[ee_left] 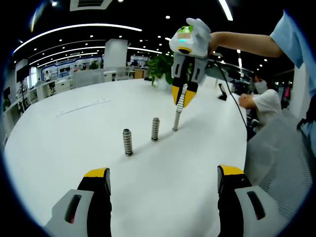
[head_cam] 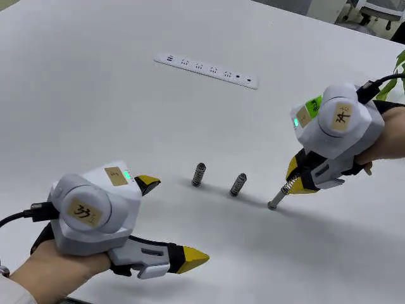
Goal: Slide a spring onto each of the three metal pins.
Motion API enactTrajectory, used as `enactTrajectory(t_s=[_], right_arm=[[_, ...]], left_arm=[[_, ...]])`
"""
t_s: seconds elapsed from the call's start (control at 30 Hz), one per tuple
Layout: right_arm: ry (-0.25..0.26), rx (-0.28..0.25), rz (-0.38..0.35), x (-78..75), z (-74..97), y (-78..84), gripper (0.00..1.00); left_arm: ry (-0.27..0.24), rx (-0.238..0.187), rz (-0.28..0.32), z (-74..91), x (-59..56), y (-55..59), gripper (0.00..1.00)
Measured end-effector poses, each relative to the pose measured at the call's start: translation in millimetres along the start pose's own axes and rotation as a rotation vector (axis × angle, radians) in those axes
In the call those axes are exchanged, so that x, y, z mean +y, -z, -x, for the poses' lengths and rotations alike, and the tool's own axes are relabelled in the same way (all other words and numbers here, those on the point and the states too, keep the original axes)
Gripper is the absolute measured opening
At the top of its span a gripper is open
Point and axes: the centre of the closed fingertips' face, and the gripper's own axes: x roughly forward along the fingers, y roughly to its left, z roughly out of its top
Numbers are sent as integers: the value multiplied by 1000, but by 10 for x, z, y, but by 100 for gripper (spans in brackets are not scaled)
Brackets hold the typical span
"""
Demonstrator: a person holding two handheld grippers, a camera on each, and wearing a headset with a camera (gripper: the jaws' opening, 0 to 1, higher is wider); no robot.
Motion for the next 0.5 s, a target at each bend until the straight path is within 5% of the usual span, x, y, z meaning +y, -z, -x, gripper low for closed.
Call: enactTrajectory(t_s=[0.5], right_arm=[[-17,32,16,30,-250,-25,13]], left_arm=[[5,2,4,-9,-7,9,91]])
